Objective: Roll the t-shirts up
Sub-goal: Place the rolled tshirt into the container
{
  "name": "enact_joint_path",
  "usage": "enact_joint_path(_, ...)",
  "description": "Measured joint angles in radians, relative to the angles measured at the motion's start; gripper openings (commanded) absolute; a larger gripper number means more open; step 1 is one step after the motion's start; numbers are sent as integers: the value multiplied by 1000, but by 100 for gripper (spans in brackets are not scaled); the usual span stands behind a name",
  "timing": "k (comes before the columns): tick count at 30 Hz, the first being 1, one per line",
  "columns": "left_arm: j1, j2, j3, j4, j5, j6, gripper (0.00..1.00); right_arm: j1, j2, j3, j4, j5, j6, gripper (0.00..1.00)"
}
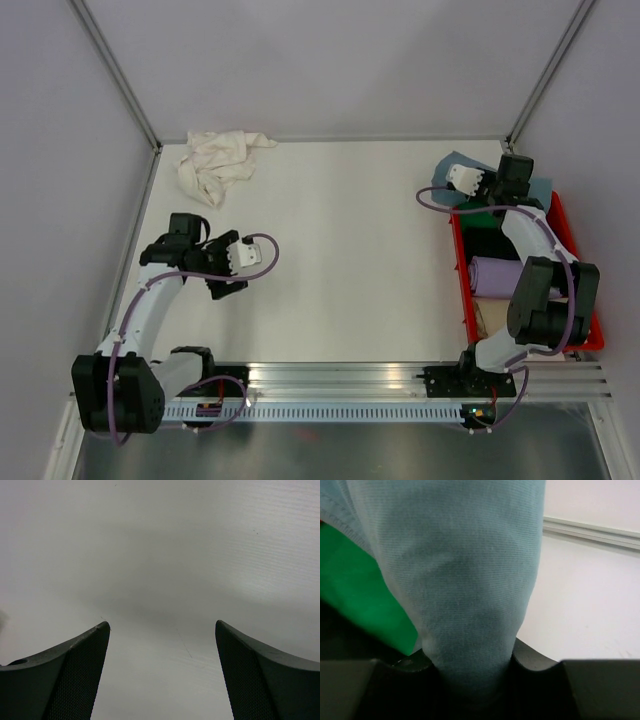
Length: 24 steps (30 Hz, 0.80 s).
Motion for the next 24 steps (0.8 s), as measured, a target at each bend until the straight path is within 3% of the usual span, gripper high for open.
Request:
enact_joint_path(8,11,19,21,0,-14,0,91,-72,20,3,16,-70,-83,12)
enact_joint_path(19,13,48,82,3,-5,0,91,-153,5,-227,129,-146,-112,14)
enact_joint_path(24,13,61,86,3,-5,0,91,-179,-23,-239,142,-166,-126,12)
